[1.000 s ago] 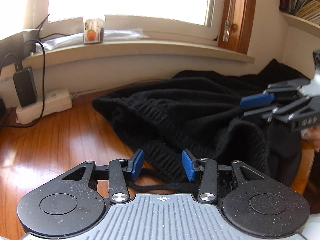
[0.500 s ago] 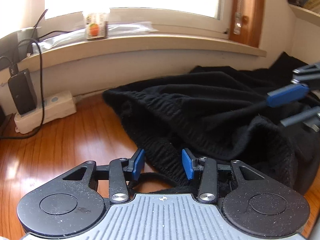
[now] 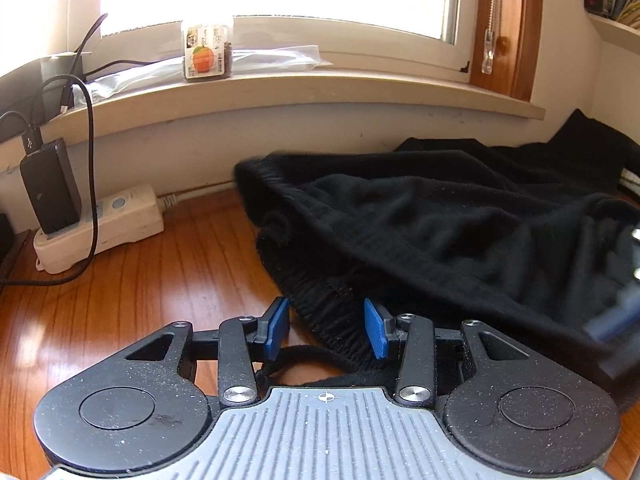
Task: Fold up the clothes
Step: 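Grasp the elastic waistband of the black pants with the right tool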
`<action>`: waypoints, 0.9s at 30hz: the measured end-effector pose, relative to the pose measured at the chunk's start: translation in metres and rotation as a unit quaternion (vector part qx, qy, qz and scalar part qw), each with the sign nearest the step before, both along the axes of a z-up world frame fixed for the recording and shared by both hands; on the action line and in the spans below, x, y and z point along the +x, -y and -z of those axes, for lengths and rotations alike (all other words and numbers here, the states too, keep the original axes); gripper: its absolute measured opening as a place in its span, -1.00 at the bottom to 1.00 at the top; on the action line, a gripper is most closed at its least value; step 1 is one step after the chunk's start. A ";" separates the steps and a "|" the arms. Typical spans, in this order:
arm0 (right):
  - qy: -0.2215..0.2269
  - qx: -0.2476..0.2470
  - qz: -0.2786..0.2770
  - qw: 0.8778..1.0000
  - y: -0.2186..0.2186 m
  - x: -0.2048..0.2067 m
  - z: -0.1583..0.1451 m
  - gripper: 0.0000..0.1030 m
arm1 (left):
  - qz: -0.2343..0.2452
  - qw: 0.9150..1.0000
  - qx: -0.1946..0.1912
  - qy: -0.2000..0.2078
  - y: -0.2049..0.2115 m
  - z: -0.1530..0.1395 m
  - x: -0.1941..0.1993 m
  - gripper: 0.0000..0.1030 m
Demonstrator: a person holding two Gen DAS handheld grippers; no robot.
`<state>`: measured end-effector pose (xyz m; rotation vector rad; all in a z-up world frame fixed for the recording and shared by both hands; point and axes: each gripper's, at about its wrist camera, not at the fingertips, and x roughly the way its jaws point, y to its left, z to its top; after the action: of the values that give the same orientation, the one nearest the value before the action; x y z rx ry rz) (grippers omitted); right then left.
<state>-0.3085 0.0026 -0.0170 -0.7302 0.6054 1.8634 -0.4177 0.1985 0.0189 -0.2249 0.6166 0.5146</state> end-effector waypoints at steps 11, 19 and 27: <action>-0.006 -0.010 -0.031 0.999 0.015 -0.033 0.016 -0.69 | -0.010 1.000 -0.016 0.019 -0.008 -0.004 -0.008 -0.04; -0.022 0.011 -0.005 1.000 0.021 -0.010 0.002 -0.45 | -0.040 0.998 -0.006 0.045 -0.032 -0.022 -0.018 0.06; 0.013 0.033 0.005 0.999 0.004 -0.013 -0.008 -0.26 | -0.048 0.997 -0.025 0.051 -0.062 -0.021 -0.005 0.06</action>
<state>-0.3216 -0.0011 -0.0090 -0.7058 0.5263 1.8533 -0.4231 0.2609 0.0402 -0.3278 0.5206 0.5760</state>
